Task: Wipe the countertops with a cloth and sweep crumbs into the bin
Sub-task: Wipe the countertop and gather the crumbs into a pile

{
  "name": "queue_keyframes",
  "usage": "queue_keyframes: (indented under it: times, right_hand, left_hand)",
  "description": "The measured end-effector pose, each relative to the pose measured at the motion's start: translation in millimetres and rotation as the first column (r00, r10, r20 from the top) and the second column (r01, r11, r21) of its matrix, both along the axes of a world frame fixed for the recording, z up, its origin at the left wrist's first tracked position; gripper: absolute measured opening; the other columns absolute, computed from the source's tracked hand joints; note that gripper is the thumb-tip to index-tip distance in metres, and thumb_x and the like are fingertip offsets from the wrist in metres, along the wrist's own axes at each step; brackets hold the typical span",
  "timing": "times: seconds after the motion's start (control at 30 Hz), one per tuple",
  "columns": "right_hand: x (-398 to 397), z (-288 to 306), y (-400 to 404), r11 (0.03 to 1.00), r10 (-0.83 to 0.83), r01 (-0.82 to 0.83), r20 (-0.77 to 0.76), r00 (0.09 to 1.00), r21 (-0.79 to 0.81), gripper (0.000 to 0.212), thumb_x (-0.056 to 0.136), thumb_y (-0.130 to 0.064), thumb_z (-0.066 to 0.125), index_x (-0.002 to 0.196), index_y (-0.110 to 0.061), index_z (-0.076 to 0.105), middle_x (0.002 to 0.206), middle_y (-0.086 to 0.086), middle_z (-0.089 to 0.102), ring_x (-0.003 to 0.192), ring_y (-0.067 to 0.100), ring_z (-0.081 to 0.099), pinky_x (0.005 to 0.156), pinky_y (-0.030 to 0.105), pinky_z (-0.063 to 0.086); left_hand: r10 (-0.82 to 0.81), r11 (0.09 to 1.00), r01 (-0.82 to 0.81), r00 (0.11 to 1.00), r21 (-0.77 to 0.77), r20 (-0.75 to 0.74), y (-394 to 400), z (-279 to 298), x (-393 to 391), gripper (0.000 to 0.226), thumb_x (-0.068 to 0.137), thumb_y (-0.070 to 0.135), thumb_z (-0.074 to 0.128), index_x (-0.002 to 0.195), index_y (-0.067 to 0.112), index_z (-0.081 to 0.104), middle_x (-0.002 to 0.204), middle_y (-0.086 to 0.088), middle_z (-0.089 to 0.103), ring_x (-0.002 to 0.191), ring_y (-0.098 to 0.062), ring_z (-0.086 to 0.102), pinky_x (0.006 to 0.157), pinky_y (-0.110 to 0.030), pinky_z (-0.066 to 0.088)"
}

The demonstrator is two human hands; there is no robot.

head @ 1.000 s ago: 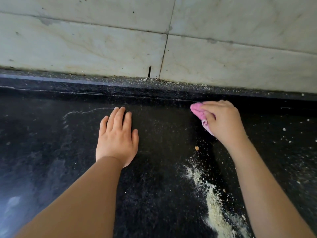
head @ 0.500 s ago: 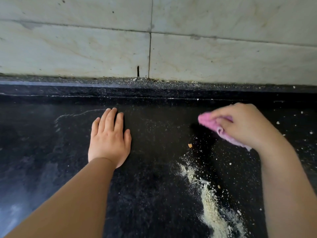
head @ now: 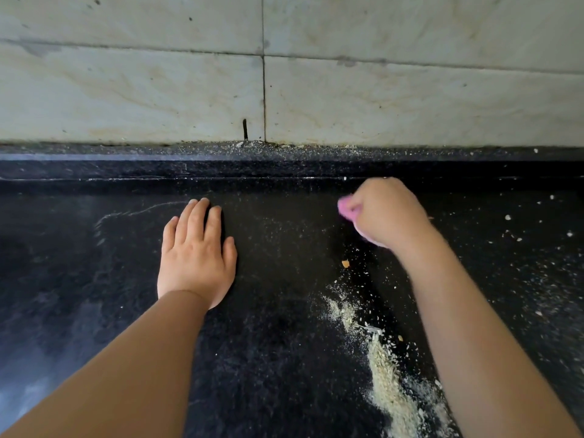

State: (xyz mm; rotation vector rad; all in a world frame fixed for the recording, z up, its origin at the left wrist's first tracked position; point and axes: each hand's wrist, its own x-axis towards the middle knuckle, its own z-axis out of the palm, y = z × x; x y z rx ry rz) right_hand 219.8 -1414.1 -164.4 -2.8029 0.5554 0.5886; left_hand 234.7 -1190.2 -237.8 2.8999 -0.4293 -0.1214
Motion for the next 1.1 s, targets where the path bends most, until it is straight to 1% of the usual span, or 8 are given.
queue_keyframes:
  times: [0.1, 0.27, 0.43, 0.6, 0.73, 0.83, 0.97, 1.1]
  right_hand:
    - [-1, 20, -12, 0.99, -0.124, 0.13, -0.117, 0.985, 0.046, 0.024, 0.086, -0.014, 0.05, 0.079, -0.006, 0.071, 0.09, 0.008, 0.07, 0.079, 0.027, 0.063, 0.079, 0.036, 0.052]
    - [1, -6, -9, 0.987, -0.156, 0.143, 0.285, 0.946, 0.067, 0.036, 0.085, 0.002, 0.044, 0.082, -0.021, 0.071, 0.087, 0.002, 0.065, 0.096, 0.028, 0.054, 0.073, 0.03, 0.047]
    - [4, -32, 4, 0.979, -0.191, 0.203, 0.369, 0.91, 0.007, 0.027, 0.089, -0.008, 0.051, 0.112, -0.016, 0.064, 0.108, 0.01, 0.056, 0.104, 0.029, 0.043, 0.084, 0.035, 0.041]
    - [14, -13, 4, 0.991, -0.124, 0.129, 0.133, 0.983, -0.028, 0.021, 0.091, -0.018, 0.051, 0.103, -0.007, 0.064, 0.11, 0.012, 0.056, 0.102, 0.03, 0.051, 0.085, 0.039, 0.046]
    - [14, 25, -13, 0.995, -0.054, 0.071, -0.215, 0.975, 0.073, 0.028, 0.089, -0.017, 0.05, 0.103, -0.001, 0.067, 0.099, 0.018, 0.069, 0.06, 0.026, 0.056, 0.051, 0.025, 0.047]
    - [12, 17, -17, 0.977, -0.148, 0.142, 0.03, 0.989, 0.157, 0.023, 0.087, -0.007, 0.05, 0.095, -0.005, 0.071, 0.095, 0.013, 0.071, 0.054, 0.013, 0.062, 0.051, 0.019, 0.048]
    - [9, -24, -6, 0.961, -0.256, 0.194, 0.36, 0.897, 0.198, 0.029, 0.085, 0.004, 0.049, 0.106, -0.005, 0.066, 0.11, 0.012, 0.063, 0.102, 0.024, 0.058, 0.088, 0.033, 0.049]
    - [1, -38, 2, 0.999, -0.05, 0.044, 0.39, 0.919, 0.023, 0.036, 0.084, 0.004, 0.048, 0.117, -0.005, 0.059, 0.117, 0.01, 0.051, 0.11, 0.026, 0.042, 0.093, 0.033, 0.04]
  left_hand:
    - [-0.003, 1.0, 0.003, 1.0, 0.0, 0.003, 0, 0, 0, 0.061, 0.085, 0.033, 0.026, 0.135, 0.0, 0.039, 0.144, -0.017, 0.034, 0.137, -0.029, 0.022, 0.11, -0.037, 0.006]
    - [-0.004, 1.0, 0.004, 1.0, 0.003, 0.006, 0, 1, 0, 0.062, 0.084, 0.034, 0.025, 0.136, 0.001, 0.037, 0.145, -0.016, 0.033, 0.138, -0.028, 0.021, 0.109, -0.034, 0.002]
    - [-0.002, 1.0, 0.002, 1.0, 0.003, 0.011, 0, 0, 1, 0.061, 0.084, 0.033, 0.026, 0.135, 0.001, 0.039, 0.144, -0.016, 0.034, 0.137, -0.029, 0.022, 0.108, -0.035, 0.004]
    - [-0.005, 1.0, 0.005, 1.0, 0.005, 0.009, 0, 0, 1, 0.062, 0.084, 0.034, 0.025, 0.135, 0.001, 0.038, 0.145, -0.016, 0.033, 0.138, -0.028, 0.021, 0.109, -0.035, 0.004]
    - [-0.006, 1.0, 0.006, 1.0, 0.005, 0.005, 1, 1, 1, 0.062, 0.084, 0.034, 0.024, 0.136, 0.002, 0.038, 0.145, -0.016, 0.033, 0.138, -0.028, 0.021, 0.108, -0.035, 0.003]
    - [-0.007, 1.0, 0.007, 1.0, 0.002, 0.007, 1, 1, 1, 0.062, 0.084, 0.034, 0.025, 0.135, 0.001, 0.038, 0.145, -0.016, 0.033, 0.138, -0.028, 0.021, 0.107, -0.034, 0.002]
    - [-0.008, 1.0, 0.008, 1.0, 0.005, 0.011, 1, 1, 0, 0.061, 0.085, 0.033, 0.026, 0.134, 0.001, 0.04, 0.143, -0.017, 0.036, 0.136, -0.029, 0.024, 0.106, -0.033, 0.002]
    - [-0.013, 1.0, 0.013, 1.0, 0.008, 0.007, 0, 2, 1, 0.062, 0.085, 0.034, 0.024, 0.136, 0.002, 0.038, 0.145, -0.016, 0.033, 0.137, -0.028, 0.022, 0.106, -0.033, 0.001]
